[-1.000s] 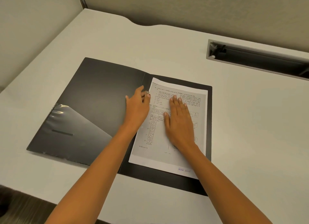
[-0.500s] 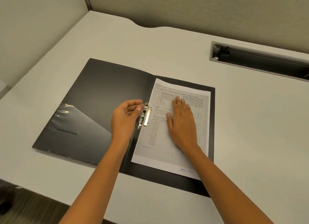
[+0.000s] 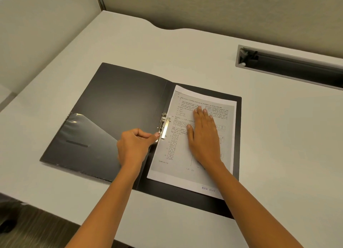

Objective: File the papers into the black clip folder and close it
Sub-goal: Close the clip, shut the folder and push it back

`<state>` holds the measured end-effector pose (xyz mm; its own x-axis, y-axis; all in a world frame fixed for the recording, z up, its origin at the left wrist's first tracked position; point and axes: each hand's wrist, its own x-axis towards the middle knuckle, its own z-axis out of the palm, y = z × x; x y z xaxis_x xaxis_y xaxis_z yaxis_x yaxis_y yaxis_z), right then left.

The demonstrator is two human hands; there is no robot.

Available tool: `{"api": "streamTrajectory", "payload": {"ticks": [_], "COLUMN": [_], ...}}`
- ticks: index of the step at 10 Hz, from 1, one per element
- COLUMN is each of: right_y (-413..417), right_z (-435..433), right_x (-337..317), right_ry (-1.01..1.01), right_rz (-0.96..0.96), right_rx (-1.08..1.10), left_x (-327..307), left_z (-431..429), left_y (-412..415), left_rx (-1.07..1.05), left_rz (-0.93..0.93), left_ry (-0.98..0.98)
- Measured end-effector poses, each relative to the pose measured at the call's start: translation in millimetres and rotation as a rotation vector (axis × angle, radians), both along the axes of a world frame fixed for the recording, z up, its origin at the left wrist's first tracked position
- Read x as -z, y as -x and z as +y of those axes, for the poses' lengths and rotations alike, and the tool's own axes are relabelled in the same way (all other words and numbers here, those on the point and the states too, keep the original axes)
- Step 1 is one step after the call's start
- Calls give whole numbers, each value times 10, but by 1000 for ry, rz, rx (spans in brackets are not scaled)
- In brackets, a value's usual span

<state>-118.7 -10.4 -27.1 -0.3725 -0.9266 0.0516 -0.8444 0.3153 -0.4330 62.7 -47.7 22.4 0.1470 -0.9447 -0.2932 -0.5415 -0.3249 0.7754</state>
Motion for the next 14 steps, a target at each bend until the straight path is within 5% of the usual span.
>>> {"api": "streamTrajectory", "payload": {"ticks": [5,14], "right_y": [-9,-17], "right_z": [-1,7], "right_x": [-16,-19], "right_ry": [-13,8], "right_rz": [6,-26], "right_rx": [-2,5], "left_x": [92,152], "left_z": [88,19], "left_y": [36,-71], "left_rx": [50,71], "left_rz": [-248,-203], "left_ry": [120,58]}}
